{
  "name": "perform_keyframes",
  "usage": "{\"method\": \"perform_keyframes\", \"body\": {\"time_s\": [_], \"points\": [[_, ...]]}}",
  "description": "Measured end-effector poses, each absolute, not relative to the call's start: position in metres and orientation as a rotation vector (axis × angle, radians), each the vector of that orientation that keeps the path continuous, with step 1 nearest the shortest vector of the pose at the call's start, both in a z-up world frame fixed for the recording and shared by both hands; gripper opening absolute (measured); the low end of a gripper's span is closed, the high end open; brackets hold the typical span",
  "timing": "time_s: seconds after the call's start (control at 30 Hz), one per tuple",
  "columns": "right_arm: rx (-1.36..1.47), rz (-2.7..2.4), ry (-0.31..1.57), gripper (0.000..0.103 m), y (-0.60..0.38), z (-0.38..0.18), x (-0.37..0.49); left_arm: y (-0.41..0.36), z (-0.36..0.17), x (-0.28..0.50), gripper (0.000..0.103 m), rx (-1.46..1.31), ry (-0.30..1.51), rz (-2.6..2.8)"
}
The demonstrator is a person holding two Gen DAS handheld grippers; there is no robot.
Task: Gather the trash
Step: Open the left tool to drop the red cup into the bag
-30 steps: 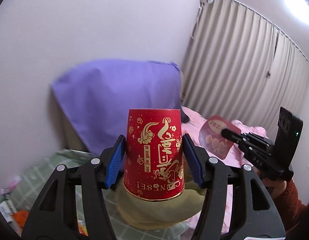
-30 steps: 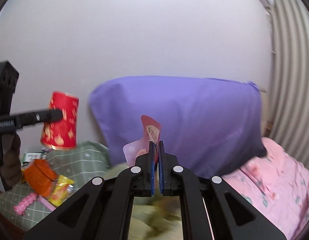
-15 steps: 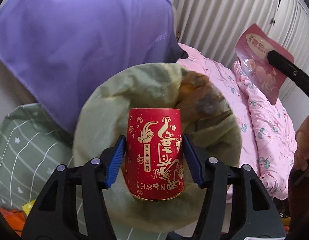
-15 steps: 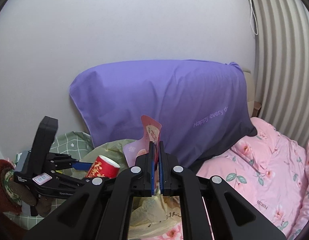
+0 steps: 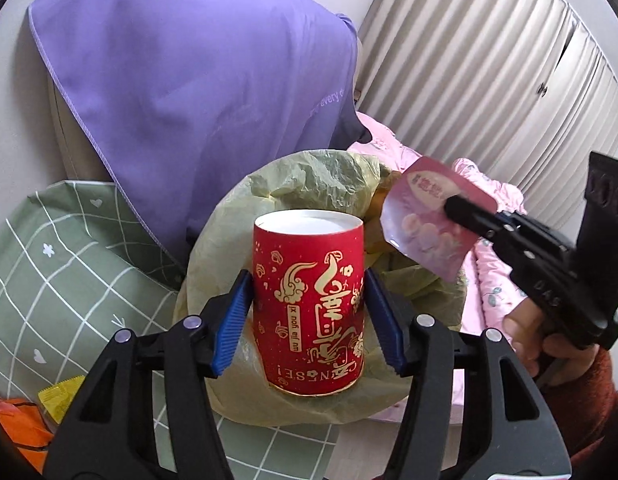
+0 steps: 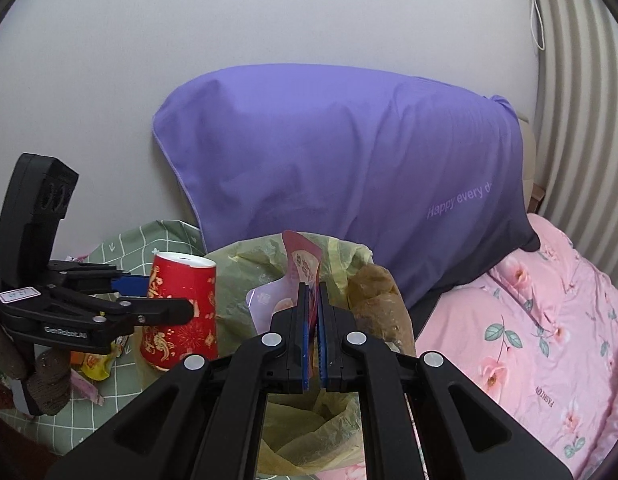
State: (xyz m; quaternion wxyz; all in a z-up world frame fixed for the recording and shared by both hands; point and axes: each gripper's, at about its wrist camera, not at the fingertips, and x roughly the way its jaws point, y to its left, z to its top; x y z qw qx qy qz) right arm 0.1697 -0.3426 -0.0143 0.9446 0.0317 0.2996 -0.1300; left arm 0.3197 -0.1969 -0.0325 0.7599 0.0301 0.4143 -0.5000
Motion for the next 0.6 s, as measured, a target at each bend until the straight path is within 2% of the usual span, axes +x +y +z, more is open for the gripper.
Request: {"method": "perform_keyframes", "body": {"time_s": [0.17, 0.43, 0.6], "points": [[0.126, -0.264, 0.610, 0.006, -0.351, -0.020, 0.169, -0.200, -0.032, 0.327, 0.055, -0.003, 0.935, -1.105], [0.114, -0.298, 0.649, 0.007, -0.350, -0.029, 0.171, -0.179, -0.017, 0.335, 0.082, -0.119, 0.915, -1.117], [0.109, -0.294, 0.640, 0.008, -0.347, -0.027, 0.170, -0.160, -0.002, 0.332, 0.085, -0.116, 0.866, -1.018]]}}
